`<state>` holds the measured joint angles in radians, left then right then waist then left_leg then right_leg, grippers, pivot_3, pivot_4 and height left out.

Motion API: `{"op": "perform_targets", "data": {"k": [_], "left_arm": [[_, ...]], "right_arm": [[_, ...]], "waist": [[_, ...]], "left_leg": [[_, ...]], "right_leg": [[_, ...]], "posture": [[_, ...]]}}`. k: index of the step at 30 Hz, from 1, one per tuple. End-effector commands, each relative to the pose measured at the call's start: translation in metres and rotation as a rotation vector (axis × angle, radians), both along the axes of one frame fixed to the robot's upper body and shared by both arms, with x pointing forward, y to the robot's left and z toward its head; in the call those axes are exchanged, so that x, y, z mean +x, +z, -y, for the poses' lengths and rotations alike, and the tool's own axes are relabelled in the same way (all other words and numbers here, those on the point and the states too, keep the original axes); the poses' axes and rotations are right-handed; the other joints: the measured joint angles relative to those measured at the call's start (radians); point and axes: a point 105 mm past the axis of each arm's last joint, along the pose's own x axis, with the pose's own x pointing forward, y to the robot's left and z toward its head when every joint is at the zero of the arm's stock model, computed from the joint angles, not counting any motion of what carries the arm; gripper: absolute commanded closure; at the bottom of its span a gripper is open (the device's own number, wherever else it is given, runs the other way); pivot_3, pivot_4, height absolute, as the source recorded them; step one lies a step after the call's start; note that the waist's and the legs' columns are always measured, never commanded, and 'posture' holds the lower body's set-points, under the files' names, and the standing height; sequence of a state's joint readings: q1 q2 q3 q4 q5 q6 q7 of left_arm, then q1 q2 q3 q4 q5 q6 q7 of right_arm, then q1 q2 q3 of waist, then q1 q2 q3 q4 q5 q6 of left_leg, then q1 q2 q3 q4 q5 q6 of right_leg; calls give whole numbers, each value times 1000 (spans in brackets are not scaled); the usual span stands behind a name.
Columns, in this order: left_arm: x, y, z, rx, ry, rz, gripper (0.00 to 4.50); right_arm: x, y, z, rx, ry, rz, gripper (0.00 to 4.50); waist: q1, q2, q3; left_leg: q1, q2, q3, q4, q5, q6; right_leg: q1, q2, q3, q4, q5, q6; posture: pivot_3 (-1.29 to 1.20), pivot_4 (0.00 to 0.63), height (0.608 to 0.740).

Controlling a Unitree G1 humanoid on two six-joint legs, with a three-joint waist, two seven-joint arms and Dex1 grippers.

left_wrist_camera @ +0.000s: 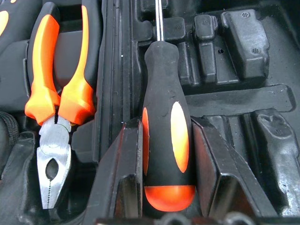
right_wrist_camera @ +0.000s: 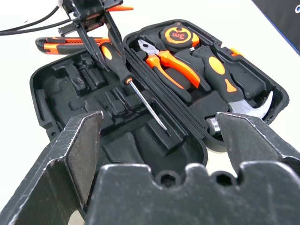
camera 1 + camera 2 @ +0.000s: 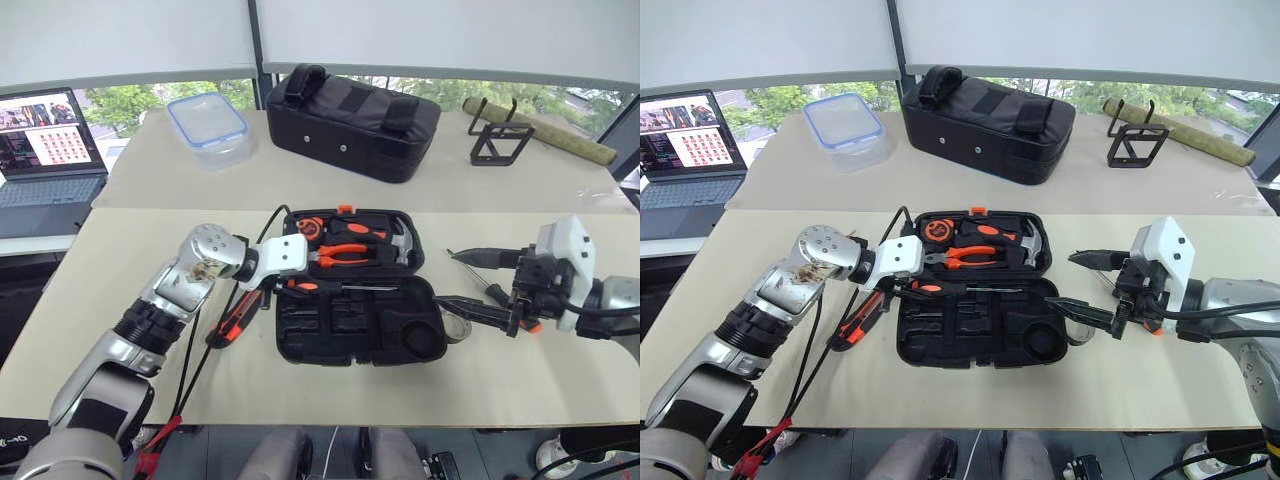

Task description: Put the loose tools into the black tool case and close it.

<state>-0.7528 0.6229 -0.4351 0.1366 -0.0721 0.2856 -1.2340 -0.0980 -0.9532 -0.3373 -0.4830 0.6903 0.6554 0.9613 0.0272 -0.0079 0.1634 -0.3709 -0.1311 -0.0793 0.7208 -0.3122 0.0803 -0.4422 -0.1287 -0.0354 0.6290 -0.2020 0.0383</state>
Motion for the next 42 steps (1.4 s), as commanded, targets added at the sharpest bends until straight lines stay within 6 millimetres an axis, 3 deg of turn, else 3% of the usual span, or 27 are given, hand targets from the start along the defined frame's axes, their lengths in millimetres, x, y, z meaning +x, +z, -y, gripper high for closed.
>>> {"op": "perform_targets", "data": {"k": [1,5,8,16,18,21,26,31,34,37,42], "left_arm": [[8,27,1,-38,9,72,1894],[7,49,11,-128,-12,81,359],[-2,56,17,-146,-64,60,698],[2,23,35,-70,-85,33,3898],[8,10,37,-26,-72,36,4464],[13,-12,38,49,-59,29,4464],[17,-27,35,114,-78,65,4464],[20,3,30,-49,-5,16,4464],[11,29,18,-183,31,-88,3804],[-9,55,1,-275,11,-167,2768],[-39,78,-14,-333,-15,-227,927]], "right_arm": [[-3,9,-2,-1,5,52,0],[-3,10,-1,0,4,51,0],[-4,9,-1,2,4,50,0],[-6,6,0,1,-7,43,0],[-7,5,1,1,-10,40,0],[-8,2,2,-3,-21,31,0],[-5,-10,15,-34,-104,14,0],[10,-26,53,-40,-342,-3,0],[15,-33,72,-14,-444,-23,0],[21,-44,92,-22,-523,-55,0],[27,-66,117,-36,-601,-136,0]], "waist": [[2,0,0],[4,0,0],[3,0,0],[10,0,0],[11,0,0],[15,0,0],[21,0,-2],[17,-1,-3],[9,-1,-3],[-4,-1,-2],[-13,0,-3]], "left_leg": [[0,0,0,0,0,0],[0,0,0,2,0,0],[0,0,0,1,0,0],[0,0,0,3,0,0],[-1,0,0,3,0,0],[-1,0,0,4,0,0],[0,0,-1,6,-1,1],[0,-1,-1,7,-1,2],[0,-1,0,7,-1,2],[-2,0,0,7,-1,1],[-2,1,2,7,-1,1]], "right_leg": [[0,0,0,0,0,0],[0,0,0,1,0,0],[0,0,0,1,0,0],[1,0,0,1,0,0],[1,0,0,1,0,0],[1,0,0,1,0,0],[4,0,0,0,1,1],[4,0,2,1,2,3],[1,1,4,3,2,3],[-2,3,6,4,2,2],[-1,7,8,3,2,2]], "posture": [[0,150,715],[0,150,715],[0,150,715],[0,150,715],[0,150,715],[0,150,715],[0,150,715],[0,150,715],[0,150,715],[0,150,715],[0,150,715]]}}
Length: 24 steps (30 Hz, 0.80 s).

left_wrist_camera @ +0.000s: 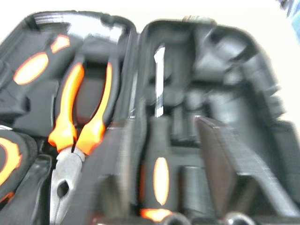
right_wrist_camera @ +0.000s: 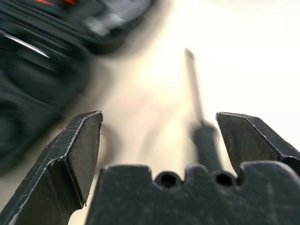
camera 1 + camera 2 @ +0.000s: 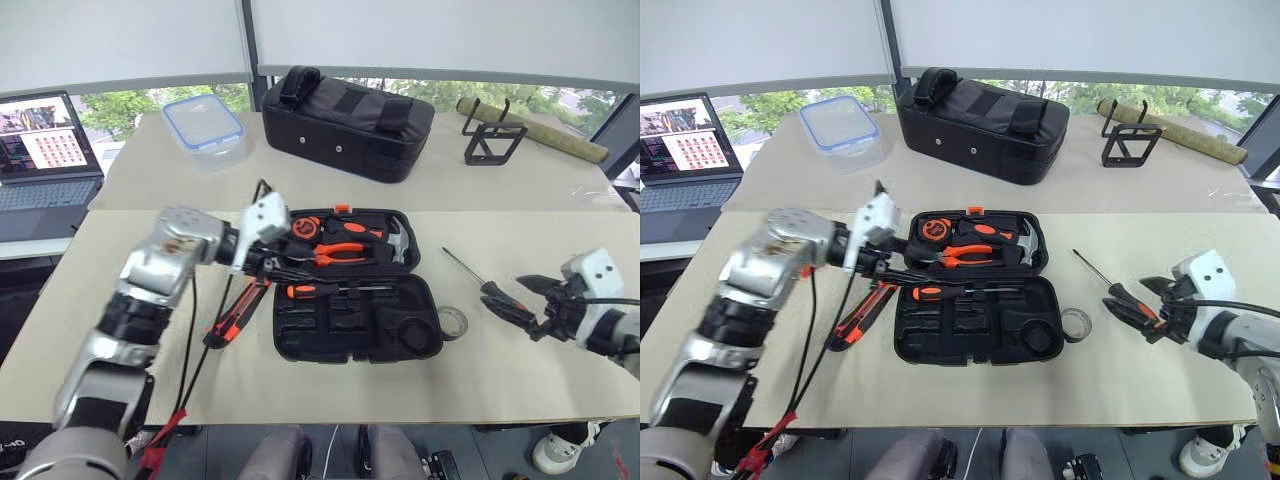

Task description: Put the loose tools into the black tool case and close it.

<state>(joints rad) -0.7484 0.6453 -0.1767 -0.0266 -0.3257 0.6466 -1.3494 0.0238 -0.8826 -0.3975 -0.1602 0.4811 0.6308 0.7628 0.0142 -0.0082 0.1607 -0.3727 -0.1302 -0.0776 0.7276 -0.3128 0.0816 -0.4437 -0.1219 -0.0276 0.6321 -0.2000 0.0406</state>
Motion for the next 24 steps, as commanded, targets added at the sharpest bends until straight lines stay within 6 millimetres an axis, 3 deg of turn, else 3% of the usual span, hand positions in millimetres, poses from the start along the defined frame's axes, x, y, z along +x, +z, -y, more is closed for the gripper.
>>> {"op": "perform_targets", "data": {"k": [1,3,7,10,12,17,18,20,24], "left_arm": [[-24,21,-3,-56,-53,-14,586],[-30,24,-6,-58,-52,-19,33],[-37,26,-10,-58,-34,-21,33],[-36,25,-14,-39,-6,-5,0],[-34,23,-21,-10,20,10,0],[-37,8,-41,95,42,31,0],[-37,6,-44,102,48,27,0],[-38,2,-50,124,59,22,0],[-42,-4,-58,153,58,18,0]], "right_arm": [[3,-5,14,-18,-18,-8,0],[3,-17,17,-28,-12,-45,0],[10,-31,24,-21,-25,-78,0],[16,-35,29,-15,-41,-83,679],[18,-31,34,-14,-49,-75,1408],[23,5,33,19,11,10,3093],[23,12,28,26,38,22,3392],[23,30,10,33,141,55,3473],[9,65,-58,66,486,103,3473]], "waist": [[1,0,0],[1,0,0],[-3,1,0],[-3,1,0],[-3,1,0],[-5,3,1],[-5,4,1],[-4,4,1],[-7,5,2]], "left_leg": [[0,0,1,0,0,0],[1,0,0,0,0,0],[2,1,1,0,0,0],[3,1,3,0,0,0],[4,2,3,-1,0,0],[4,3,5,-2,0,-1],[3,3,5,-3,0,-1],[3,3,6,-3,0,-1],[3,4,8,-5,0,-1]], "right_leg": [[0,1,1,0,0,0],[1,2,1,0,0,0],[1,3,2,-1,0,0],[2,2,4,-1,0,0],[2,3,5,-1,0,-1],[0,6,8,-1,1,-1],[0,6,8,-1,1,-1],[-1,6,10,-1,1,-1],[-3,7,12,-1,1,-2]], "posture": [[0,150,715],[0,150,715],[0,150,715],[0,150,715],[0,150,715],[0,150,715],[0,150,715],[0,150,715],[0,150,715]]}}
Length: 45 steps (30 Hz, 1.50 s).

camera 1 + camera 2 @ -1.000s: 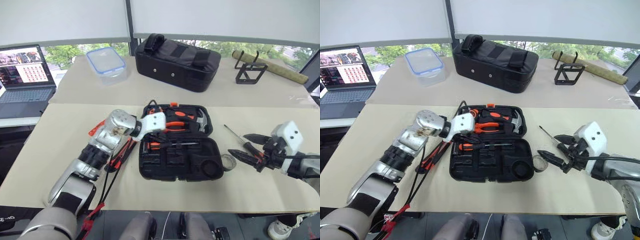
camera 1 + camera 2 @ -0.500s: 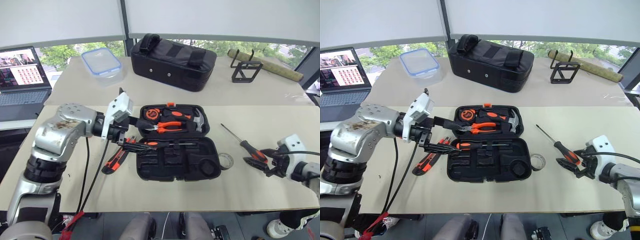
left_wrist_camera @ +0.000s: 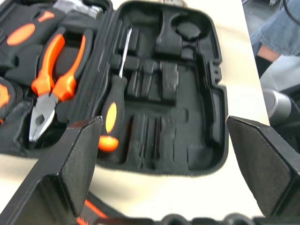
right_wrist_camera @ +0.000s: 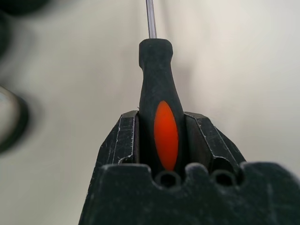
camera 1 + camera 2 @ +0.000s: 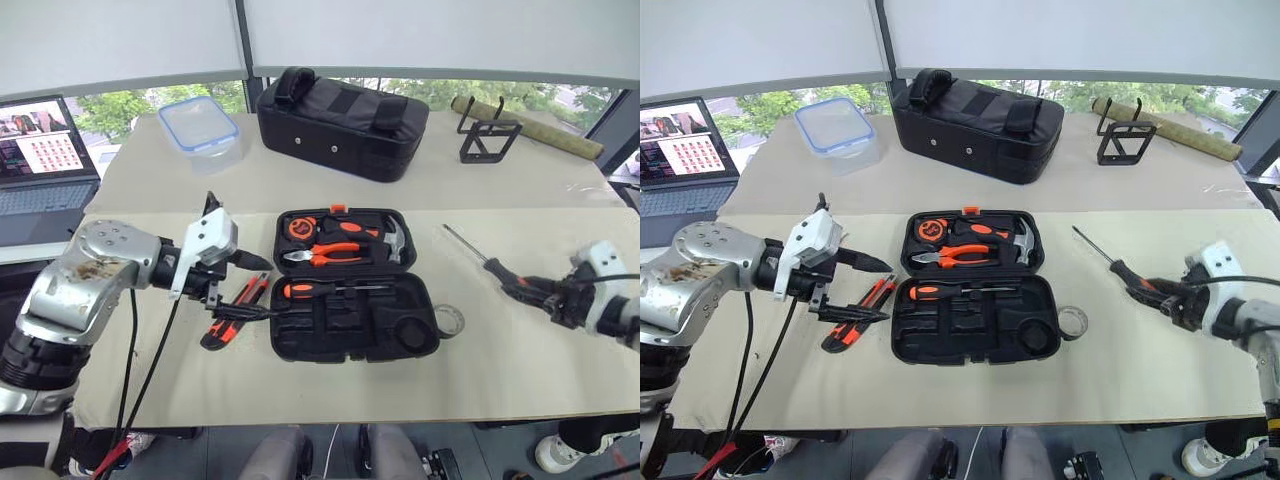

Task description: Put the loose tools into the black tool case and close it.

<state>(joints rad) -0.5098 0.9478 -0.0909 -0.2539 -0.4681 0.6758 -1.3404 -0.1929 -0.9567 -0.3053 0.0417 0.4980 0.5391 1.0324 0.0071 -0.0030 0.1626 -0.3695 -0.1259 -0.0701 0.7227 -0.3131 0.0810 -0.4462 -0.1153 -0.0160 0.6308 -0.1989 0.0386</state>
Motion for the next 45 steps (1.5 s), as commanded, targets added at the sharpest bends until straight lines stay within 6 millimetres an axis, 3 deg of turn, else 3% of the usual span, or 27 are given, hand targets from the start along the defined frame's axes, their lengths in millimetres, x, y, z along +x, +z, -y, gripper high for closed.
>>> {"op": "perform_targets", "data": {"k": [1,3,6,10,15,26,28,32,33,35,39,45], "left_arm": [[-2,7,-4,22,-17,52,0],[-2,6,-3,28,-25,55,0],[-2,6,-2,28,-30,60,0],[1,9,3,20,-39,71,0],[1,10,4,21,-40,79,0],[2,10,3,22,-30,88,0],[3,9,2,22,-27,91,0],[5,10,2,22,-25,98,0],[6,10,2,22,-26,100,0],[7,10,3,21,-27,103,0],[8,10,3,20,-30,106,0],[10,9,3,24,-30,109,0]], "right_arm": [[-15,38,-56,-1,292,82,3473],[-17,32,-78,-77,398,83,3473],[-17,26,-95,-137,478,87,3473],[-7,6,-127,-314,635,139,3473],[8,-11,-132,-468,713,195,3473],[12,-22,-142,-511,786,230,3473],[11,-22,-143,-506,789,235,2448],[14,-11,-147,-456,755,255,1163],[16,-5,-150,-408,738,254,912],[18,6,-157,-321,710,253,912],[18,14,-166,-241,701,233,1986],[19,0,-175,-244,722,207,4069]], "waist": [[0,0,0],[2,0,0],[7,-1,0],[4,-1,1],[5,-1,1],[0,-1,1],[-1,-1,1],[-1,-1,1],[-1,-1,1],[-1,-1,1],[-2,-1,1],[0,-1,1]], "left_leg": [[0,1,0,-1,0,0],[0,1,0,-2,0,-1],[0,1,0,-3,0,-1],[-5,-1,1,-1,0,0],[-8,0,2,-1,1,-1],[-10,0,1,0,1,-1],[-10,0,1,0,1,-1],[-10,0,1,0,1,-1],[-10,0,1,0,1,-1],[-10,0,1,0,1,-1],[-10,0,1,1,1,-1],[-10,0,1,1,1,-1]], "right_leg": [[0,0,0,0,0,0],[-1,0,0,-1,0,-1],[-2,0,0,-1,0,-1],[-6,0,1,-1,1,0],[-11,1,0,1,1,0],[-12,2,0,0,1,0],[-12,2,-1,0,1,0],[-12,3,-1,0,1,0],[-12,3,-1,0,1,0],[-12,3,0,0,1,0],[-12,2,0,1,1,0],[-12,2,0,1,1,0]], "posture": [[0,150,715],[0,150,715],[0,150,715],[0,150,715],[0,150,715],[0,150,715],[0,150,715],[0,150,715],[0,150,715],[0,150,715],[0,150,715],[0,150,715]]}}
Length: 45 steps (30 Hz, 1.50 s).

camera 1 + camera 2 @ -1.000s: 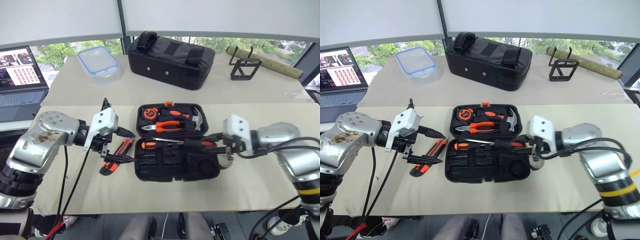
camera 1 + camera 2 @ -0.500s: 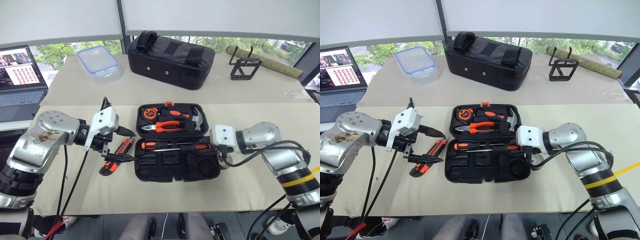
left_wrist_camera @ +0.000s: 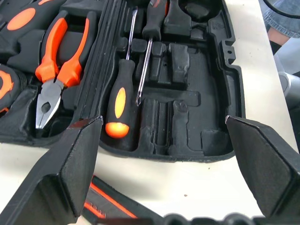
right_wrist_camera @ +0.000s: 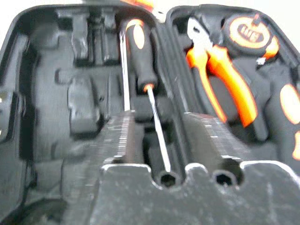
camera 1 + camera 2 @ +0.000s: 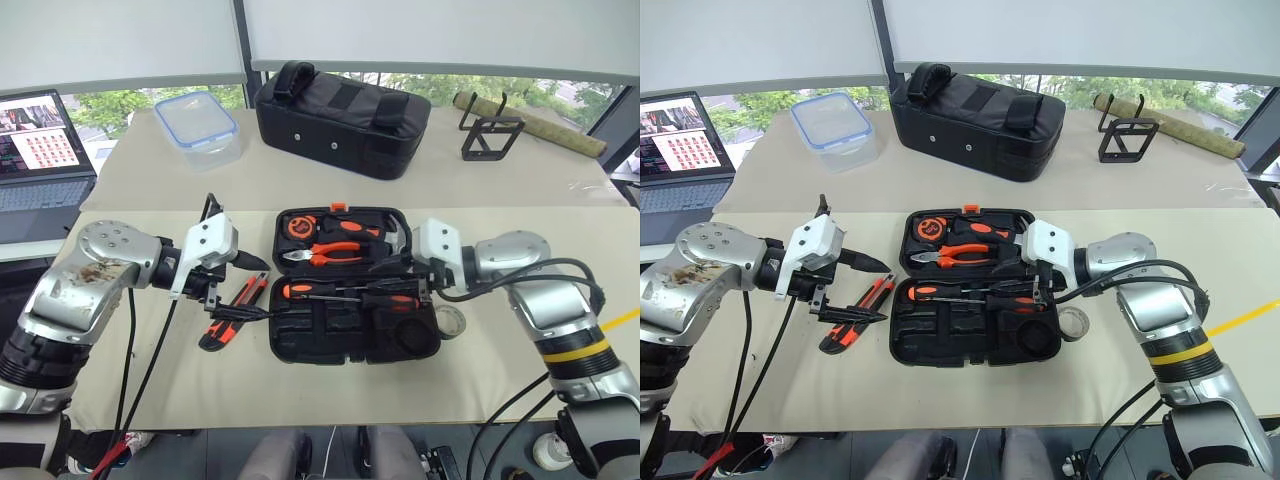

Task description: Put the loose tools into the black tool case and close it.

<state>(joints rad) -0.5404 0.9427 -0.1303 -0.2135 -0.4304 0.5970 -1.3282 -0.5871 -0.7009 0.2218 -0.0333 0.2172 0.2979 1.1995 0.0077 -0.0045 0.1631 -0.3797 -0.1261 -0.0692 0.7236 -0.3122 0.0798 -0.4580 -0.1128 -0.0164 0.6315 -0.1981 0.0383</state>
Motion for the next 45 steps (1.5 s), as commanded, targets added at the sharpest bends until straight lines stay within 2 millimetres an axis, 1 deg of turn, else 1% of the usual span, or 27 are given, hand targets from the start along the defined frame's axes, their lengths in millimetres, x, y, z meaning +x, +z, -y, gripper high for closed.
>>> {"op": "perform_targets", "data": {"k": [1,2,3,4,5,6,7,9,11,14,15,17,19,21,22,24,26,27,29,32,33,35,38,41,43,45], "left_arm": [[3,9,1,-1,-16,49,0],[4,9,1,-1,-13,50,0],[4,9,0,0,-9,52,0],[5,9,0,1,-7,53,0],[5,8,0,1,-6,54,0],[5,8,0,-1,-4,56,0],[6,8,0,-3,-2,56,0],[6,9,1,-7,4,58,0],[6,9,-1,-10,19,60,0],[9,8,-10,-6,72,68,0],[10,8,-13,-4,88,70,0],[17,7,-27,-5,176,81,0],[23,7,-46,-5,281,88,0],[28,6,-72,-4,421,85,0],[30,4,-89,6,504,84,0],[32,0,-116,35,641,91,0],[36,-4,-137,43,756,91,0],[38,-5,-143,40,793,89,0],[44,-7,-149,35,833,85,0],[59,-12,-151,37,862,76,0],[68,-12,-148,30,863,67,0],[81,-13,-144,46,858,60,0],[95,-25,-143,147,848,47,0],[100,-37,-137,201,812,-10,0],[104,-47,-141,269,844,-38,0],[106,-50,-144,298,864,-46,0]], "right_arm": [[-3,-4,-6,-28,29,4,4383],[-8,-19,-5,-115,60,-1,4487],[-16,-35,-2,-209,103,-13,4487],[-20,-43,-1,-249,120,-16,4487],[-22,-46,-2,-264,127,-15,4487],[-9,-46,-5,-240,42,4,4487],[1,-45,-8,-221,-22,19,4487],[-1,-46,-6,-243,-13,23,4487],[-6,-35,-7,-188,3,3,4487],[-10,-3,-5,-36,-2,-21,4487],[-12,5,-4,3,5,-26,4487],[-16,33,0,140,-7,-43,4487],[-16,52,9,236,-50,-72,4487],[-22,62,21,266,-81,-99,3915],[-28,65,27,271,-82,-111,3680],[-39,70,34,287,-78,-132,2968],[-49,79,37,338,-71,-171,2425],[-52,82,37,362,-67,-189,2011],[-59,88,36,406,-48,-226,1276],[-72,93,30,444,1,-273,258],[-73,91,27,439,5,-274,25],[-75,89,22,439,5,-272,25],[-72,89,18,443,-15,-233,25],[-71,90,15,449,-20,-209,25],[-71,92,13,456,-25,-198,25],[-71,92,13,458,-29,-193,25]], "waist": [[0,0,0],[-1,0,0],[0,0,0],[1,0,0],[1,0,0],[0,0,0],[-2,-4,-2],[-10,-7,-4],[-11,-7,-4],[-9,-7,-4],[-8,-7,-4],[-7,-6,-4],[-7,-6,-4],[-8,-6,-4],[-9,-6,-4],[-7,-6,-4],[-6,-6,-4],[-5,-6,-3],[-2,-6,-3],[9,-7,-3],[11,-7,-3],[20,-7,-3],[16,-7,-4],[8,-7,-4],[3,-7,-4],[4,-7,-4]], "left_leg": [[0,0,0,0,0,0],[0,0,0,0,0,0],[0,0,0,0,0,0],[0,0,0,0,0,0],[0,0,0,0,0,0],[1,0,0,0,0,0],[1,0,1,0,0,0],[4,1,0,0,0,-1],[4,1,1,1,0,-1],[4,1,1,2,1,-1],[4,1,1,3,1,-1],[2,1,0,3,1,-1],[1,1,0,3,1,-1],[1,1,0,2,1,-1],[1,1,0,2,1,-1],[1,1,0,-1,1,-1],[2,1,0,-3,1,-1],[2,1,0,-3,1,-1],[2,1,0,-3,1,-1],[2,1,0,-3,0,-1],[2,0,-1,-2,0,-1],[2,0,-1,-2,0,-1],[0,0,0,0,0,0],[-2,-1,0,1,0,0],[-3,0,0,2,0,0],[-4,0,-1,4,0,0]], "right_leg": [[0,0,0,0,0,0],[0,0,0,0,0,0],[0,0,0,0,0,0],[0,0,0,1,0,0],[0,0,0,0,0,0],[0,0,0,0,0,0],[0,0,-1,0,0,0],[2,2,0,1,0,-1],[2,2,0,2,1,-1],[3,2,1,3,1,-1],[2,1,2,4,1,-1],[1,1,2,3,1,-1],[0,2,1,3,1,-1],[0,2,1,3,1,-1],[-1,2,1,2,1,-1],[0,2,1,1,1,-1],[0,2,1,0,1,-1],[0,2,1,0,1,-1],[0,1,1,0,1,-1],[1,0,1,0,1,-1],[1,0,1,0,1,-1],[2,-1,0,0,1,-1],[0,0,1,1,2,0],[-1,0,0,1,3,0],[-2,0,0,2,3,0],[-2,0,0,3,3,0]], "posture": [[0,150,715],[0,150,715],[0,150,715],[0,150,715],[0,150,715],[0,150,715],[0,150,715],[0,150,715],[0,150,715],[0,150,715],[0,150,715],[0,150,715],[0,150,715],[0,150,715],[0,150,715],[0,150,715],[0,150,715],[0,150,715],[0,150,715],[0,150,715],[0,150,715],[0,150,715],[0,150,715],[0,150,715],[0,150,715],[0,150,715]]}}
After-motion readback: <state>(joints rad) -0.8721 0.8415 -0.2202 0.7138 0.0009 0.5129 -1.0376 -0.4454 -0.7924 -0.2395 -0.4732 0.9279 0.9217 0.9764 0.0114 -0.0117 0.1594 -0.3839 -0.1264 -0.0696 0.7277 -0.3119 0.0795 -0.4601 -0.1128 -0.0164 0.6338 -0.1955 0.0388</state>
